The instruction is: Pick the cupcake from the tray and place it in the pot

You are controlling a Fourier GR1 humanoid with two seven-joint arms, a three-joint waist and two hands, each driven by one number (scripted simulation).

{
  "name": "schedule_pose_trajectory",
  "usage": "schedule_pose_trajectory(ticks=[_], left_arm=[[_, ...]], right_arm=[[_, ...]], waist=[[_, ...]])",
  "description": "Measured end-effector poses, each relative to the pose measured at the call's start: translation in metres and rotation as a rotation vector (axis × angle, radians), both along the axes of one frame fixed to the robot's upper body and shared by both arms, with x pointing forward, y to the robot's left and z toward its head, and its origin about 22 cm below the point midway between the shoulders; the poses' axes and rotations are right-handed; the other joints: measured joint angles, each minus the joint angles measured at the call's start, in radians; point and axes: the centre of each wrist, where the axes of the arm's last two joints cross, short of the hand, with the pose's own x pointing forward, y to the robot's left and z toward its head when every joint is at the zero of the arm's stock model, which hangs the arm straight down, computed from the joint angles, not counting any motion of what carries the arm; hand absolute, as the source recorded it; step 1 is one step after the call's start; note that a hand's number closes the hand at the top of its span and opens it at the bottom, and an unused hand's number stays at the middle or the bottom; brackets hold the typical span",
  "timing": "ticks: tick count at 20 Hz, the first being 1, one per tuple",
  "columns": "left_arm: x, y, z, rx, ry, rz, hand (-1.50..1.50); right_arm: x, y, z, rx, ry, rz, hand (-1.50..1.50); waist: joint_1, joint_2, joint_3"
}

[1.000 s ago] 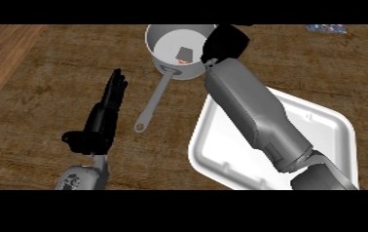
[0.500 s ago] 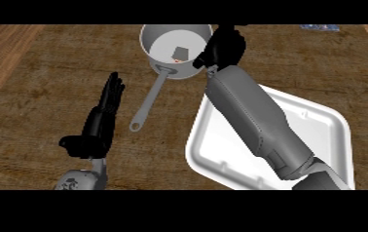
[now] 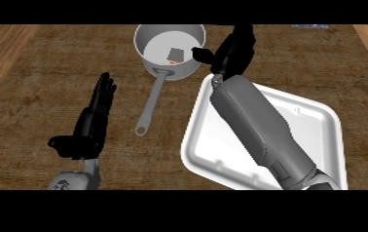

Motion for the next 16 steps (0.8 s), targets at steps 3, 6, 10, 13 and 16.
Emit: schedule_pose_trajectory(ticks=[3, 6, 10, 13, 16], left_arm=[[-0.004, 0.006, -0.001, 0.001, 0.003, 0.012, 0.00], [-0.008, 0.009, -0.003, -0.001, 0.009, 0.026, 0.00], [-0.012, 0.016, -0.006, 0.000, 0.011, 0.043, 0.00], [-0.018, 0.015, -0.005, -0.004, 0.009, 0.052, 0.00], [-0.023, 0.016, -0.007, -0.009, 0.016, 0.058, 0.00]], right_arm=[[-0.010, -0.005, -0.021, 0.032, -0.047, -0.031, -1.50], [-0.021, -0.006, -0.036, 0.050, -0.088, -0.039, -1.50], [-0.033, -0.007, -0.042, 0.048, -0.156, -0.033, -1.50], [-0.045, -0.011, -0.046, 0.063, -0.185, -0.041, -1.50], [-0.059, -0.015, -0.050, 0.057, -0.198, -0.048, -1.50]], waist=[[-0.012, -0.004, 0.000], [-0.027, -0.007, -0.001], [-0.044, -0.009, -0.001], [-0.053, -0.011, -0.001], [-0.057, -0.012, -0.001]])
